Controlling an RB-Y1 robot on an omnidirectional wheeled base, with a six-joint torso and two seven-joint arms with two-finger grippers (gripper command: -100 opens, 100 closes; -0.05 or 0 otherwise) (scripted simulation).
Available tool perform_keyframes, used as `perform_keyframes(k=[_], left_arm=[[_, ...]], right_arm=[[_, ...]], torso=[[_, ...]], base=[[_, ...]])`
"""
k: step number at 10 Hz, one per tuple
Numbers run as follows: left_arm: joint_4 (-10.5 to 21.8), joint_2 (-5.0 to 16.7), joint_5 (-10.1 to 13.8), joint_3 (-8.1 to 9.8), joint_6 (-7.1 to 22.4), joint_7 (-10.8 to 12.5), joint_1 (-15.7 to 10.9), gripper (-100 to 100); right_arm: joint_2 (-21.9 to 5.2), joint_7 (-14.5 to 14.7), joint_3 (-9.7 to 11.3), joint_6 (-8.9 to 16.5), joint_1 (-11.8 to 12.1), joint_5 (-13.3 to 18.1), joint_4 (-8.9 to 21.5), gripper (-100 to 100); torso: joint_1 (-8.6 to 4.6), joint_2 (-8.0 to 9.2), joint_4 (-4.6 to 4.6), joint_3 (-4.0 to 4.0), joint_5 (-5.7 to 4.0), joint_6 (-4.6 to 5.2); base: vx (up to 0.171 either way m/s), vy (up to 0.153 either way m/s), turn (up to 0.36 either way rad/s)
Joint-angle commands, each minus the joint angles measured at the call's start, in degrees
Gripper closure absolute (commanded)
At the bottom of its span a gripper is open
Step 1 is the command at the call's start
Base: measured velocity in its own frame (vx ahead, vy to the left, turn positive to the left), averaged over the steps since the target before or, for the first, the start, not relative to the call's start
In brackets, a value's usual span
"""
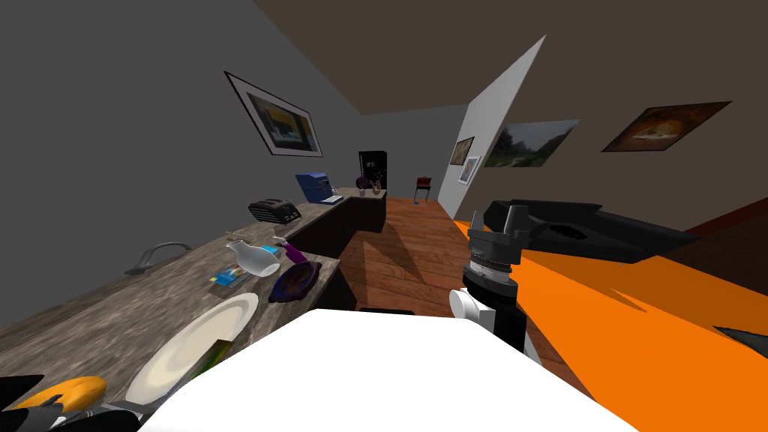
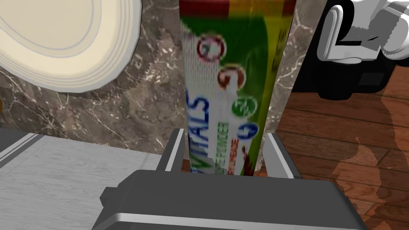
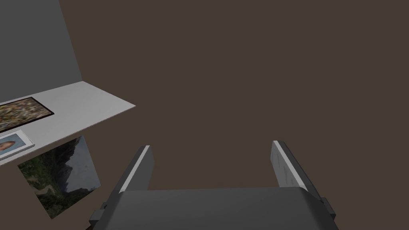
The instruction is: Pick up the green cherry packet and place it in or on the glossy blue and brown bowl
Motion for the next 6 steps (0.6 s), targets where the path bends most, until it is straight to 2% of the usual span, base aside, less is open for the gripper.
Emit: perform_keyframes(k=[1, 2, 6], left_arm=[[-0.76, 0.38, 1.17, 1.66, 0.60, 0.33, 0.40, 100], [-1.78, 0.71, 2.48, 3.59, 1.29, 0.81, 0.94, 100], [-3.84, 1.49, 5.67, 7.86, 3.12, 2.05, 2.17, 100]], right_arm=[[0.00, 0.00, 0.00, 0.00, 0.00, 0.00, 0.00, 0], [0.00, 0.00, 0.00, 0.00, 0.00, 0.00, 0.00, 0], [0.00, 0.00, 0.00, 0.00, 0.00, 0.00, 0.00, 0]], torso=[[0.00, 0.00, 0.00, 0.00, 0.00, 0.00], [-0.02, -0.07, -0.02, -0.04, -0.01, 0.04], [-0.02, -0.26, -0.06, -0.15, -0.02, 0.14]], base=[[-0.003, -0.007, -0.022], [0.007, -0.006, -0.037], [0.027, 0.001, -0.039]])
